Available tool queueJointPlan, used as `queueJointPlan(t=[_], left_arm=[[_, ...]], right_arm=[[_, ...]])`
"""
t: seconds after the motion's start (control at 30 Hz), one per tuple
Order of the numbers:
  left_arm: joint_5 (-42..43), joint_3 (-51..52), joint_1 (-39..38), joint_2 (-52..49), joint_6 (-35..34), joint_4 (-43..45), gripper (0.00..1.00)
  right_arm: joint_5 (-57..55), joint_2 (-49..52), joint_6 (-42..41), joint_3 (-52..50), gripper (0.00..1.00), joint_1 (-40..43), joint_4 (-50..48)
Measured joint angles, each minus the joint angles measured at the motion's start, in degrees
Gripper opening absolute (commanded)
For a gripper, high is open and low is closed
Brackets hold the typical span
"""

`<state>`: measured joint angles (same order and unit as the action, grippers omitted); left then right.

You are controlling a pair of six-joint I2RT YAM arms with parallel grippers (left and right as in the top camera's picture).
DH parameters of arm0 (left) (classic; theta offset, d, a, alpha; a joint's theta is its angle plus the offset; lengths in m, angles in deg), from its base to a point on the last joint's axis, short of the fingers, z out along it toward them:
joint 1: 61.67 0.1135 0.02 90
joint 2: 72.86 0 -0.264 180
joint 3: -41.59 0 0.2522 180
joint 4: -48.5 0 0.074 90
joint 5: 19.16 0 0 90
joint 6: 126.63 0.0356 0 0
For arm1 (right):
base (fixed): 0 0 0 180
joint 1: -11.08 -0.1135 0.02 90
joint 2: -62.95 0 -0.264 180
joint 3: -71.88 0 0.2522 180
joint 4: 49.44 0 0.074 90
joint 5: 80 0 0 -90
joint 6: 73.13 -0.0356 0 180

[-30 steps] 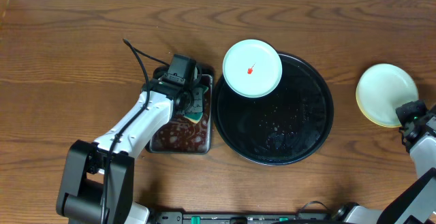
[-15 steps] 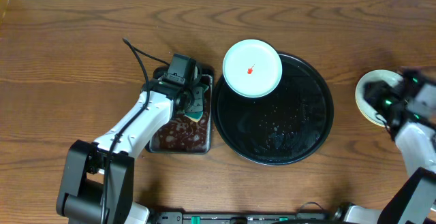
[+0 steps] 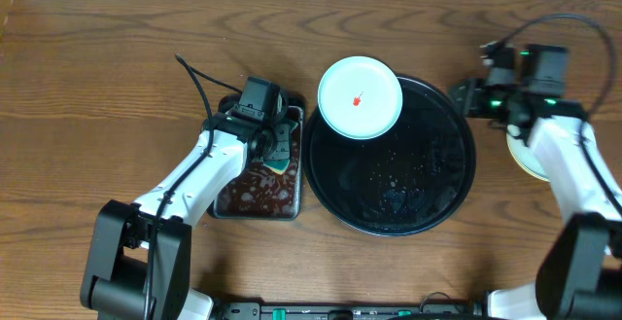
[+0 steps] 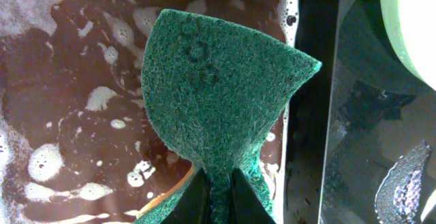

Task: Clean dirty plates on tray and stack at the side
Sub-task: 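Move the right gripper to the red-marked plate rim and grip it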

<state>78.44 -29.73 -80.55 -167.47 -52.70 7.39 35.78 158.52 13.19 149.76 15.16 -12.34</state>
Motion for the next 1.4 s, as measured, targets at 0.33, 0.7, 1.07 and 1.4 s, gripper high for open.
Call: queueJointPlan(t=[0.33, 0.7, 1.07, 1.4], left_arm=[[0.0, 0.0, 0.0, 0.0, 0.0, 0.0, 0.07], [0.0, 0.0, 0.0, 0.0, 0.0, 0.1, 0.08], [0.0, 0.0, 0.0, 0.0, 0.0, 0.1, 0.08], [0.0, 0.0, 0.0, 0.0, 0.0, 0.1, 0.07]], right_arm=[[0.2, 12.0, 0.2, 0.0, 0.37, -8.6, -11.1], [-2.9, 18.9, -4.8, 0.0, 0.04, -11.1, -17.9], [-4.1, 16.0, -6.1, 0.3, 0.01, -10.6, -9.5], [-5.8, 5.5, -6.1, 0.3, 0.01, -8.8, 10.3]])
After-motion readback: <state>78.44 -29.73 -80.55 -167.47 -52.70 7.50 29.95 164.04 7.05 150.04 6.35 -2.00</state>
